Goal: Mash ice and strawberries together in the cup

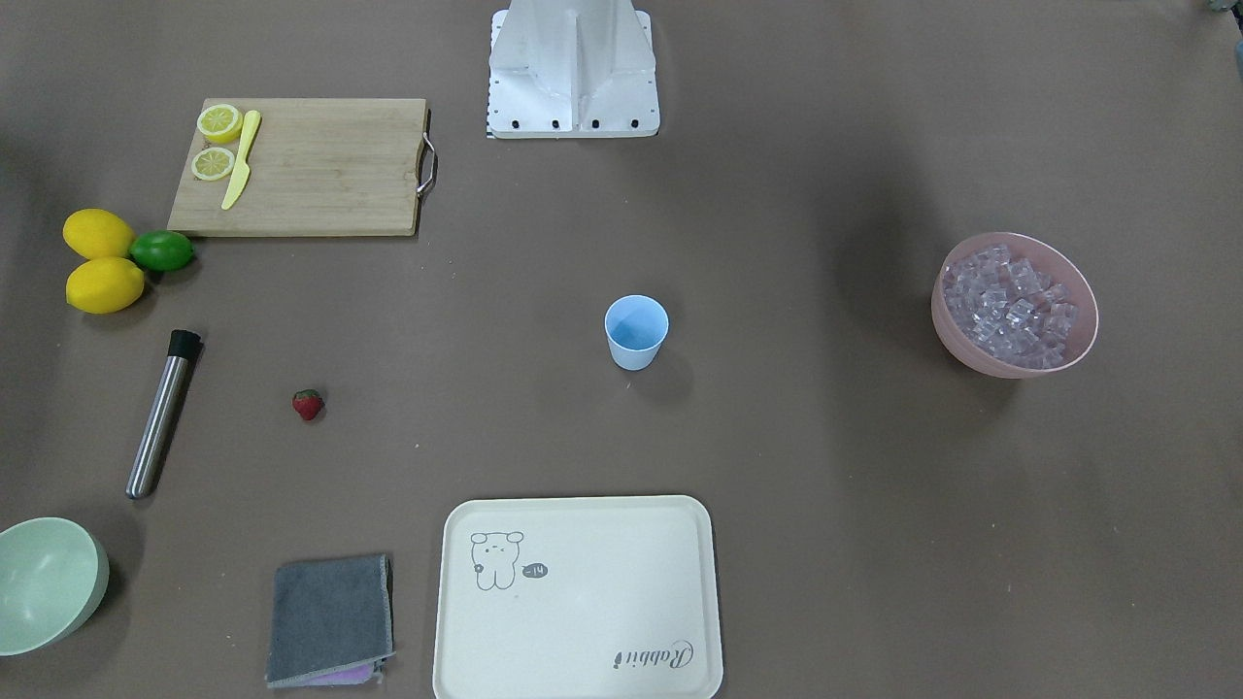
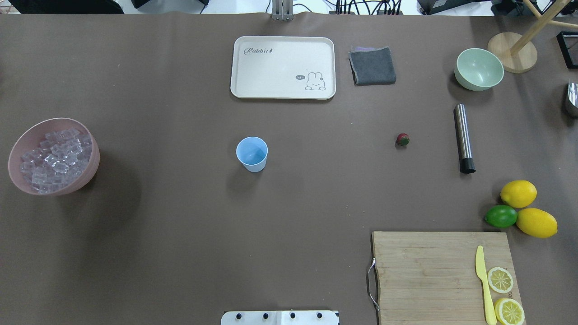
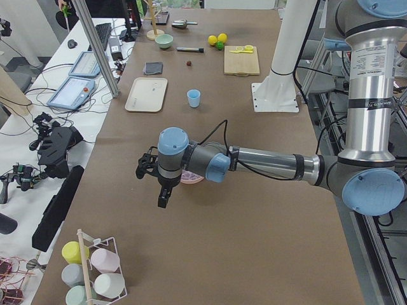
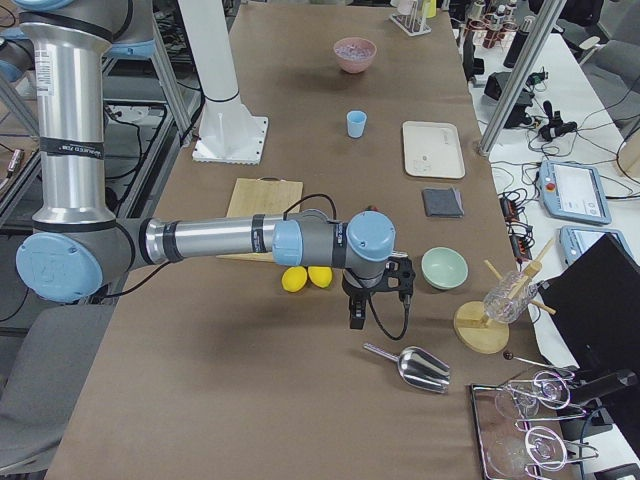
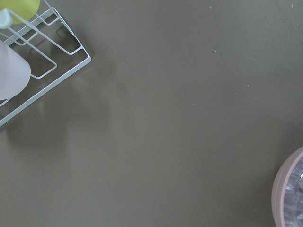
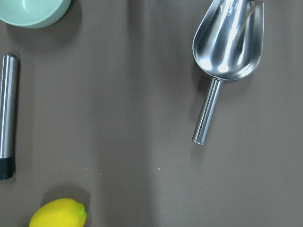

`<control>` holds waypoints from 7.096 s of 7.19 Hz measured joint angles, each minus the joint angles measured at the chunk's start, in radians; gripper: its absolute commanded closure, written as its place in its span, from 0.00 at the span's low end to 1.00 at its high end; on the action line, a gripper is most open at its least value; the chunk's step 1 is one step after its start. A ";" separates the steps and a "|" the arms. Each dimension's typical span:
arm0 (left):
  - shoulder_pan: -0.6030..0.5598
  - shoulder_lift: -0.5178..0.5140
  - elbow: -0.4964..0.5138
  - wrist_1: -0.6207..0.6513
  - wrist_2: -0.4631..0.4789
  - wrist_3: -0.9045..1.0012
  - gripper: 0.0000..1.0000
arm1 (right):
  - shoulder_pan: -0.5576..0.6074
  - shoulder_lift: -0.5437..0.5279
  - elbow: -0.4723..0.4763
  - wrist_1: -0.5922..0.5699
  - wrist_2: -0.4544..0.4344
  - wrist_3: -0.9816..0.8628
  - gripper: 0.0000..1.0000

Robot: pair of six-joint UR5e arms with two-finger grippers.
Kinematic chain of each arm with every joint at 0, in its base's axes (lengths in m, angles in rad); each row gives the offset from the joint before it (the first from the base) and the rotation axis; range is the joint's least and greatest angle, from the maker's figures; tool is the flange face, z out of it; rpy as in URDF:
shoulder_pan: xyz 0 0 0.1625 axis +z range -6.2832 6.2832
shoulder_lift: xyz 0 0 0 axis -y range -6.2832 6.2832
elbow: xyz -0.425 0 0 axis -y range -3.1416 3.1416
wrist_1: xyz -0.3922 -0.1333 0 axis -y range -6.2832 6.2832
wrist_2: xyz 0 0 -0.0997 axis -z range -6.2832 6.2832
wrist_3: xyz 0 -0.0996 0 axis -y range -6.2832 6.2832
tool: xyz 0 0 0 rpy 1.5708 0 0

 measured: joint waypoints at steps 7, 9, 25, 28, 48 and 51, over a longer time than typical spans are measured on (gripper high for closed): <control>0.114 -0.056 -0.037 -0.164 -0.041 -0.051 0.03 | 0.000 -0.025 0.008 0.003 0.021 -0.002 0.00; 0.149 -0.067 -0.052 -0.211 -0.040 -0.214 0.03 | 0.000 -0.024 0.006 0.003 0.020 -0.002 0.00; 0.497 -0.120 0.048 -0.356 0.135 -0.370 0.33 | 0.000 -0.027 0.000 0.003 0.020 -0.002 0.00; 0.497 -0.121 0.048 -0.356 0.127 -0.371 0.33 | 0.000 -0.028 -0.001 0.003 0.020 -0.003 0.00; 0.515 -0.166 0.082 -0.355 0.136 -0.370 0.04 | 0.000 -0.024 -0.002 0.003 0.020 -0.001 0.00; 0.514 -0.177 0.085 -0.356 0.135 -0.353 0.04 | 0.000 -0.022 -0.003 0.003 0.020 -0.001 0.00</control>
